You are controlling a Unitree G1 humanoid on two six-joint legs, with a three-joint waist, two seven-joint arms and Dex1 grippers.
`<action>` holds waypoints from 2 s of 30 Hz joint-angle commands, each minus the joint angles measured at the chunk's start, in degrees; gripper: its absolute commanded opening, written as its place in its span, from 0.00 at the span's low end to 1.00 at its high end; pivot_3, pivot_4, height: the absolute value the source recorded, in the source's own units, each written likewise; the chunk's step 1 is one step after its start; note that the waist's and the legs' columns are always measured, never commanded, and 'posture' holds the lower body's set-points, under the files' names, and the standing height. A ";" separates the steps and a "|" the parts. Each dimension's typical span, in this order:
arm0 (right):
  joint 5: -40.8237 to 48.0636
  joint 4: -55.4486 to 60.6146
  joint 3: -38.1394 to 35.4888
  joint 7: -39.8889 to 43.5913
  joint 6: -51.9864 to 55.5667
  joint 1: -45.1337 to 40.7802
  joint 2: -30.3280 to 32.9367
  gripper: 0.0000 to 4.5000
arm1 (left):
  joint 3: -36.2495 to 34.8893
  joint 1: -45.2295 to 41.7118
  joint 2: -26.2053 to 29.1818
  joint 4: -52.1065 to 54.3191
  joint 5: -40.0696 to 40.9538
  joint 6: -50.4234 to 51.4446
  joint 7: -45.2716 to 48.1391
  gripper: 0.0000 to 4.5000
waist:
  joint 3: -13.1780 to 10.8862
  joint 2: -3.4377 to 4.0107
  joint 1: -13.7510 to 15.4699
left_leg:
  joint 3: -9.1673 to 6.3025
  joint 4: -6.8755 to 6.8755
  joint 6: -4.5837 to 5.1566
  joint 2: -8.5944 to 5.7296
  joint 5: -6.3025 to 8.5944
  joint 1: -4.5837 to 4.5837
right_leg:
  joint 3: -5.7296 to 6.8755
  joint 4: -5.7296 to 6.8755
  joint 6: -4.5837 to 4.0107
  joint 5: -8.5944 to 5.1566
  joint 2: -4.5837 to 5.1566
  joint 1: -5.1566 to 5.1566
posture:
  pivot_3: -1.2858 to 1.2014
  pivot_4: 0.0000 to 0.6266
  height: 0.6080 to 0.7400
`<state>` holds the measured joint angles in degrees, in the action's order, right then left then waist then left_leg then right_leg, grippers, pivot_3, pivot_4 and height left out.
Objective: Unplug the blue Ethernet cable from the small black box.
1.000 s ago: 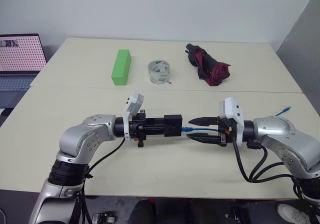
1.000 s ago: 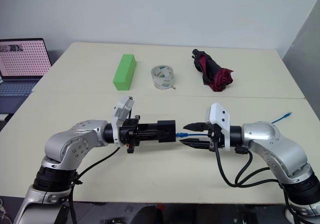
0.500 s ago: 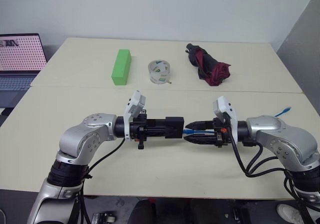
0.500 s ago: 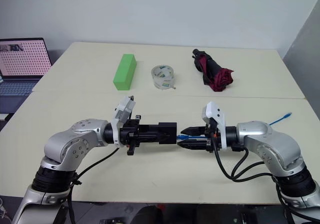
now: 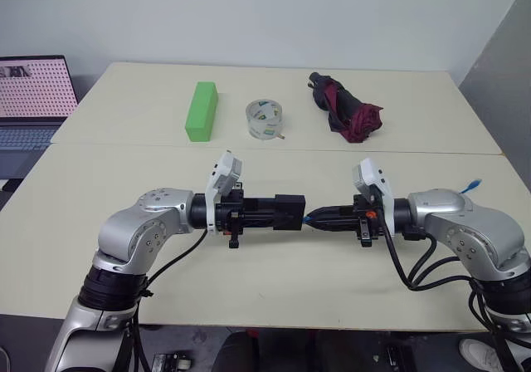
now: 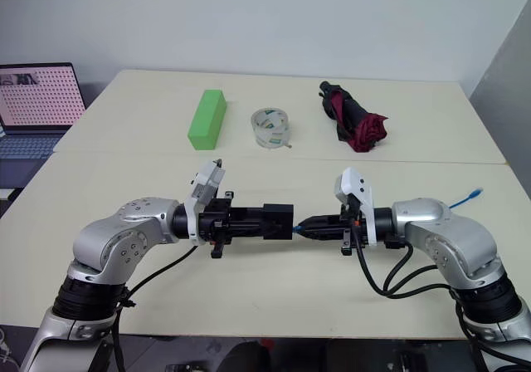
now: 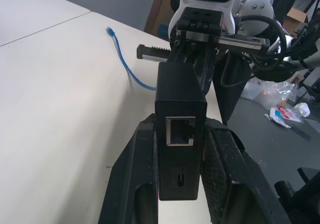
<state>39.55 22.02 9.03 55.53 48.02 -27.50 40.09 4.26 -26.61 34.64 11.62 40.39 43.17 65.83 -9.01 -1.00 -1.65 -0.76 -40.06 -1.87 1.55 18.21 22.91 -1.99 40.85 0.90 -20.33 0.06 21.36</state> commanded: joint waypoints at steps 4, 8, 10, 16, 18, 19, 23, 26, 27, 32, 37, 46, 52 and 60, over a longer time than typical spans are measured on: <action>-0.73 0.21 1.03 2.12 -0.67 -2.08 -0.41 0.01 | -0.16 -0.10 -0.42 3.27 1.26 -0.95 0.65 0.17 | 0.00 0.00 0.00 | 0.00 0.00 0.00 0.00 0.00 0.00 | 0.00 0.00 0.00 0.00 0.00 0.00 | 0.52 0.24 1.00; -1.25 -0.73 1.45 3.65 -0.66 -2.59 0.16 0.01 | 0.15 0.25 -0.11 3.43 0.66 -1.53 0.98 0.17 | 0.00 0.00 0.00 | 0.00 0.00 0.00 0.00 0.00 0.00 | 0.00 0.00 0.00 0.00 0.00 0.00 | 0.52 0.24 1.00; -1.44 -1.26 1.54 4.49 -0.74 -2.56 0.77 0.01 | 0.36 0.49 0.44 3.31 -0.18 -2.24 1.45 0.17 | 0.00 0.00 -0.01 | 0.00 0.00 0.00 0.00 0.00 0.00 | 0.00 0.00 0.00 0.00 0.00 0.00 | 0.52 0.24 1.00; -3.10 -3.39 0.37 7.57 -1.85 -1.55 4.26 0.01 | 0.12 1.13 3.24 0.76 -4.03 -6.35 3.28 0.17 | 0.00 0.00 0.01 | 0.00 0.00 0.00 0.00 0.00 0.00 | 0.00 -0.02 0.00 0.00 0.00 0.00 | 0.52 0.24 1.00; -3.14 -3.42 -0.06 7.96 -2.02 -1.25 4.85 0.01 | 0.05 1.30 3.92 0.18 -4.59 -7.26 3.67 0.17 | 0.00 0.00 0.01 | 0.00 0.00 0.00 0.00 0.00 0.00 | 0.00 -0.02 0.00 0.00 0.00 0.00 | 0.52 0.24 1.00; -3.10 -3.39 -0.17 8.04 -2.07 -1.14 4.97 0.01 | 0.09 1.34 4.09 0.05 -4.62 -7.50 3.71 0.17 | 0.00 0.00 0.01 | 0.00 0.01 0.00 0.01 0.00 0.00 | 0.00 -0.02 0.00 0.00 0.00 0.00 | 0.52 0.24 1.00; -2.97 -3.08 -0.26 7.89 -2.20 -0.94 4.80 0.01 | 0.29 1.33 4.29 -0.25 -4.56 -8.12 3.72 0.17 | 0.00 0.00 0.01 | 0.00 0.01 0.01 0.00 0.01 0.01 | 0.00 -0.03 0.00 0.00 0.00 0.00 | 0.52 0.24 1.00; -2.91 -2.93 -0.30 7.75 -2.37 -0.90 4.67 0.01 | 0.49 1.30 4.32 -0.30 -4.62 -8.35 3.67 0.17 | -0.01 0.00 0.01 | 0.00 0.01 0.01 0.00 0.01 0.01 | 0.00 -0.02 0.00 0.00 0.00 0.00 | 0.52 0.24 1.00; -2.82 -2.81 -0.39 7.55 -2.39 -0.94 4.48 0.01 | 0.59 1.21 4.21 -0.32 -4.63 -8.34 3.57 0.17 | -0.01 0.00 0.01 | 0.00 0.01 0.01 0.00 0.01 0.01 | 0.00 -0.02 0.00 0.00 0.00 0.00 | 0.52 0.24 1.00; -1.78 -1.64 -0.85 5.86 -1.93 -1.45 2.98 0.01 | 1.27 0.90 3.16 0.24 -4.12 -7.79 2.92 0.17 | -0.01 0.00 0.01 | -0.01 0.01 0.01 0.00 0.01 0.01 | 0.00 -0.02 0.00 0.00 0.00 0.00 | 0.52 0.24 1.00; -0.28 0.20 -1.67 5.45 -0.75 -1.76 3.09 0.32 | 1.59 0.77 2.70 0.31 -3.92 -7.57 3.05 0.17 | -0.01 0.00 0.01 | -0.01 0.02 0.02 0.00 0.01 0.00 | 0.01 -0.02 0.00 0.00 0.00 0.00 | 0.52 0.24 1.00; 1.81 3.72 -5.60 1.75 1.35 1.10 2.68 0.56 | 0.94 0.41 2.05 -0.03 -2.79 -6.62 2.73 0.17 | -0.01 0.00 0.02 | -0.01 0.02 0.16 0.00 0.09 0.02 | 0.01 -0.05 0.00 0.00 0.00 0.00 | 0.52 0.24 1.00; 1.00 4.88 -4.04 -2.58 0.69 3.97 -1.82 0.56 | 0.08 -0.30 0.86 -0.12 -1.14 -4.93 1.95 0.17 | -0.03 0.02 0.01 | -0.01 0.03 0.16 0.00 0.09 0.03 | 0.00 -0.03 0.00 0.00 0.00 0.01 | 0.52 0.24 1.00; 2.02 4.93 -3.29 -2.90 1.47 4.45 -3.29 0.56 | -1.02 -0.59 0.41 -0.09 0.85 -2.72 1.53 0.17 | -0.03 0.02 0.00 | -0.02 0.03 0.13 0.00 0.07 0.02 | 0.01 -0.04 0.00 0.00 0.00 0.01 | 0.52 0.24 1.00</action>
<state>40.15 24.90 5.98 52.41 49.42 -22.91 37.02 5.01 -26.49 35.24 10.74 39.60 39.92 67.53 -9.04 -0.98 -1.64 -0.78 -40.03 -1.74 1.54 18.28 22.93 -1.97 40.81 0.90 -20.33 0.06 21.37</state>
